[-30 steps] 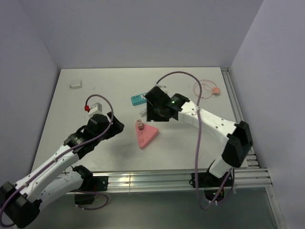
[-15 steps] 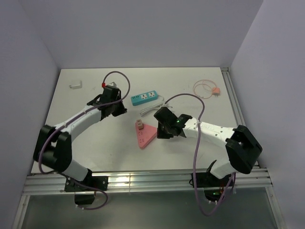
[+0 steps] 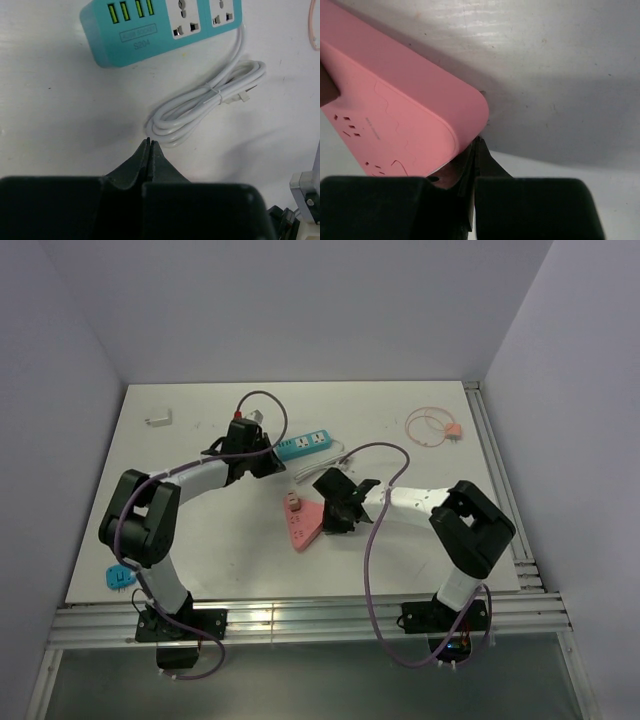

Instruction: Insert the plug

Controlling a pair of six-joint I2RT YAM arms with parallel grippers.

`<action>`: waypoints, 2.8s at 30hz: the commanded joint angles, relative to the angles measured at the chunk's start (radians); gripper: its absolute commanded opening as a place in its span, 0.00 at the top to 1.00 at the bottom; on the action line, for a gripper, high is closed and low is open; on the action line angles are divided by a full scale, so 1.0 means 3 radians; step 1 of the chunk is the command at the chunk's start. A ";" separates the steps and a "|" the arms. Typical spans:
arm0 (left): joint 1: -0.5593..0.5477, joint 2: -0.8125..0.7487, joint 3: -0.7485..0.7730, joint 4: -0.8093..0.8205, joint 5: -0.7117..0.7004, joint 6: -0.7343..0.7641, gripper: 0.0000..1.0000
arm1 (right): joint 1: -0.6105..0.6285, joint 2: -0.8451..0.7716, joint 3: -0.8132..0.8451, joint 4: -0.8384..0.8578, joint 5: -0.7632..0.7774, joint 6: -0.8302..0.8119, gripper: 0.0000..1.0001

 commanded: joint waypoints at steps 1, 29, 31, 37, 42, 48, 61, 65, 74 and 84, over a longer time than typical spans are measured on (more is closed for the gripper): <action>-0.0073 0.0101 0.0007 0.0279 0.0231 0.0021 1.00 | -0.0063 0.0066 0.0128 0.0150 0.0016 0.0050 1.00; -0.0155 -0.1124 -0.1562 -0.0212 -0.0550 -0.0914 0.93 | -0.0298 0.0752 0.1320 -0.0086 -0.0445 -0.0742 1.00; -0.0160 -0.1461 -0.1455 -0.0588 -0.0784 -0.0976 0.84 | -0.0364 0.0619 0.1223 -0.0075 -0.0419 -0.0752 1.00; -0.0094 -0.2035 -0.0704 -0.1714 -0.1706 -0.1170 0.10 | -0.0528 -0.0040 0.0962 -0.0167 -0.0220 -0.0814 0.72; 0.0273 -0.2041 0.0021 -0.3005 -0.2340 -0.1629 0.01 | -0.0523 -0.0491 0.0697 -0.0005 -0.0626 -0.0799 0.48; 0.1024 -0.1765 0.0330 -0.3576 -0.2311 -0.1493 0.01 | -0.0523 -0.0864 0.0302 0.0324 -0.1099 -0.0727 0.47; 0.2688 -0.1785 -0.0560 -0.3337 -0.1830 -0.1605 0.02 | -0.0523 -0.1248 -0.0193 0.0502 -0.1477 -0.0814 0.50; 0.2841 -0.1729 -0.0580 -0.3280 -0.1850 -0.1569 0.02 | -0.0523 -0.1314 -0.0275 0.0503 -0.1477 -0.0849 0.50; 0.3178 -0.1570 -0.0642 -0.3158 -0.2003 -0.1437 0.02 | -0.0523 -0.1391 -0.0357 0.0533 -0.1569 -0.0936 0.51; 0.3414 -0.1612 -0.0555 -0.3198 -0.2152 -0.1360 0.01 | -0.0523 -0.1192 -0.0271 0.0574 -0.1687 -0.0993 0.51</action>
